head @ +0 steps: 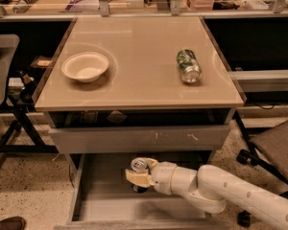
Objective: Pick pepsi can from middle drawer and place on counter
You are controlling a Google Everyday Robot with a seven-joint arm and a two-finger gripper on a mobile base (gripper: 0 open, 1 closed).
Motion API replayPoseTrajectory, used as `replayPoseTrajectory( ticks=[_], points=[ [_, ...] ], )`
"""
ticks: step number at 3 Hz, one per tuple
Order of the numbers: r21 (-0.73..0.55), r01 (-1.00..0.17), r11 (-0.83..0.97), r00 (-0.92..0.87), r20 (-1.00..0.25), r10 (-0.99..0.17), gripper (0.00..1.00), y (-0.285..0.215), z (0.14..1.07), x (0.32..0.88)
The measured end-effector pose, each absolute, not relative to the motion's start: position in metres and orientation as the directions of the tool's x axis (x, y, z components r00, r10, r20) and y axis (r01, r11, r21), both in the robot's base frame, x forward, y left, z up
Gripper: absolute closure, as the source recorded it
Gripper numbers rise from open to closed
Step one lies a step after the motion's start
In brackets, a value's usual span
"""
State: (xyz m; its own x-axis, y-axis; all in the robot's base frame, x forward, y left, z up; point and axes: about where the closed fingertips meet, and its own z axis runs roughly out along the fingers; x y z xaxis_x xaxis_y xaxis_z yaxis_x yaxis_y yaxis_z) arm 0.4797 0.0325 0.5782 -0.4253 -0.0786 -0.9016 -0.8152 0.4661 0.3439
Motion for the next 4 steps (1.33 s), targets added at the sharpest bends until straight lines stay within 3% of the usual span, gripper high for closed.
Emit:
replayPoseTrajectory(
  ticks=[2, 4],
  points=[
    [0.318, -0.811, 0.491, -0.396, -0.916, -0.060, 1.00, 0.015, 0.618, 0.474],
    [0.197, -0.857, 0.477, -0.254, -0.965, -0.058, 1.00, 0.017, 0.710, 0.470]
  ],
)
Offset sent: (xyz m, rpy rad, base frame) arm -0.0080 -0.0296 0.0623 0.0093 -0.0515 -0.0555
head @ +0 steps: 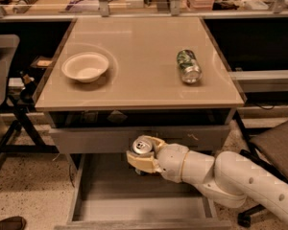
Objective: Pick pepsi can from middle drawer and place on counter
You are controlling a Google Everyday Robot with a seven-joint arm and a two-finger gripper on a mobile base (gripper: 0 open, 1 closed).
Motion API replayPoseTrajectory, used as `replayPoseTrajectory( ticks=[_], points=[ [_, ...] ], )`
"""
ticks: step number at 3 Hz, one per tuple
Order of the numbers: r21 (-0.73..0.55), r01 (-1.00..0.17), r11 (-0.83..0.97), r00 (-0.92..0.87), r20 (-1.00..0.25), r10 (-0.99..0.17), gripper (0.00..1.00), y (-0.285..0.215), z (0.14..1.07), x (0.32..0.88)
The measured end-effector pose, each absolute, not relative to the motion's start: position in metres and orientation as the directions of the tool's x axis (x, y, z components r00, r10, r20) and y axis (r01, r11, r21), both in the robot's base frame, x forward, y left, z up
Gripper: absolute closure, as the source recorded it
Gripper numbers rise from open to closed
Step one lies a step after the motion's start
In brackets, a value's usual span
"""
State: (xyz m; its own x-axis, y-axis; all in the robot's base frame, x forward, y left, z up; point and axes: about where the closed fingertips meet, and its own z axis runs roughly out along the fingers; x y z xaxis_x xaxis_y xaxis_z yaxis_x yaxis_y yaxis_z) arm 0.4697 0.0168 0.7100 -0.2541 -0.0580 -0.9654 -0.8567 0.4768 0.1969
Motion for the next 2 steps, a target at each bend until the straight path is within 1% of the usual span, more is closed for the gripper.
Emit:
replayPoseTrajectory(
  ticks=[2],
  points=[
    [0.073, -0.888, 0.454, -0.129, -0.987, -0.092, 1.00, 0.021, 0.798, 0.455]
  ],
)
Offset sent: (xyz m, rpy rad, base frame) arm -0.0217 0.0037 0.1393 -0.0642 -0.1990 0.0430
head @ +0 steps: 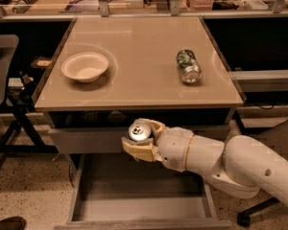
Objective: Pick pepsi can from middle drawer and place on counter
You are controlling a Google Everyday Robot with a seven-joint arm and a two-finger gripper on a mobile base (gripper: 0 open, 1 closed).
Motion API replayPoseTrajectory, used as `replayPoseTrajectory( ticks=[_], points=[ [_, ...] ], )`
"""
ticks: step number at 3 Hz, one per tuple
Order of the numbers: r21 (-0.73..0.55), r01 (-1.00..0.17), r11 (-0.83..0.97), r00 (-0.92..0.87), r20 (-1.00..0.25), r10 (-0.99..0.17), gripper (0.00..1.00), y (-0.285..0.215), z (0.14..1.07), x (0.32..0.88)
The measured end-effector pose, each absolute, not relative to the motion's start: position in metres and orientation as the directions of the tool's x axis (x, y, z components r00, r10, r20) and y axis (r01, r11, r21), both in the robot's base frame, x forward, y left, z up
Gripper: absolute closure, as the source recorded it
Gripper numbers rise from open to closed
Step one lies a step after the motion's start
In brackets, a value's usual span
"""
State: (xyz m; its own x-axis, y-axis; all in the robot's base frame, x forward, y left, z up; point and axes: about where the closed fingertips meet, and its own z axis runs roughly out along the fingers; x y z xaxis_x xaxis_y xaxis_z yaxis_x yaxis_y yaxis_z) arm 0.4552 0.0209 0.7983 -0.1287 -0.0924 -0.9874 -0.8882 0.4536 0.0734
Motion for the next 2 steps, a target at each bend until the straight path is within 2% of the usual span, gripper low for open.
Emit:
replayPoseTrajectory(
  ticks=[2],
  points=[
    [0.056, -0.889, 0.455, -0.106, -0.991, -0.086, 1.00, 0.025, 0.814, 0.465]
  ],
)
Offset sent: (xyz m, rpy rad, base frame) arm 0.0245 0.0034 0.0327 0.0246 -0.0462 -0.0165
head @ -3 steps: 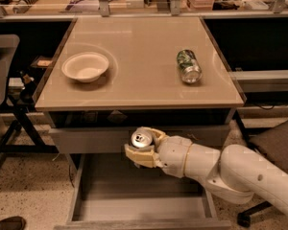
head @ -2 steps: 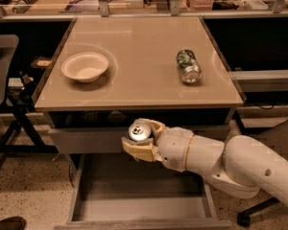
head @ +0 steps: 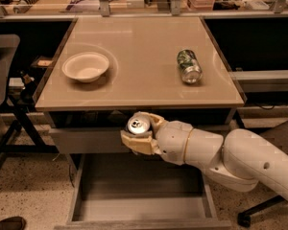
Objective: Pick pepsi can from middle drawer and place on counter
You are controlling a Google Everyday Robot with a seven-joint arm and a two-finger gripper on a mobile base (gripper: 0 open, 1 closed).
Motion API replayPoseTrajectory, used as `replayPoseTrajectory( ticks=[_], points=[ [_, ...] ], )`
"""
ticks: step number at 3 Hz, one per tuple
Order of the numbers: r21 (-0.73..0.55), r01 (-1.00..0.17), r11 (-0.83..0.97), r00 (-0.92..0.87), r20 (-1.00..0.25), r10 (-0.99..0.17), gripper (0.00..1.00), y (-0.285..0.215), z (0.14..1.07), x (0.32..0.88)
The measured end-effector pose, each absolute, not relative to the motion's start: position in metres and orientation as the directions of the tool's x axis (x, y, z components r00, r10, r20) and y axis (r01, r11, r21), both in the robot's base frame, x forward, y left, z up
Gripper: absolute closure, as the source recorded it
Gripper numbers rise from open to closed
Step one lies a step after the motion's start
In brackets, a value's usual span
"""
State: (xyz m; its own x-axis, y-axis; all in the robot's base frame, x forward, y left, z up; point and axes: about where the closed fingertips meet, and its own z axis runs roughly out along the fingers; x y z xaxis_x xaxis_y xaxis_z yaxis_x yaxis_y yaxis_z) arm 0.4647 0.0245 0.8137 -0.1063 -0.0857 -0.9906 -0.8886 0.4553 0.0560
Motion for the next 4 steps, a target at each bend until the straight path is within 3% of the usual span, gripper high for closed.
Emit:
replayPoseTrajectory(
  ticks=[2, 4],
  points=[
    [0.000, -0.889, 0.458, -0.052, -0.993, -0.101, 1.00, 0.025, 0.867, 0.512],
    [-0.058, -0.875, 0.480, -0.027, -0.985, -0.168, 1.00, 0.002, 0.918, 0.524]
  ],
)
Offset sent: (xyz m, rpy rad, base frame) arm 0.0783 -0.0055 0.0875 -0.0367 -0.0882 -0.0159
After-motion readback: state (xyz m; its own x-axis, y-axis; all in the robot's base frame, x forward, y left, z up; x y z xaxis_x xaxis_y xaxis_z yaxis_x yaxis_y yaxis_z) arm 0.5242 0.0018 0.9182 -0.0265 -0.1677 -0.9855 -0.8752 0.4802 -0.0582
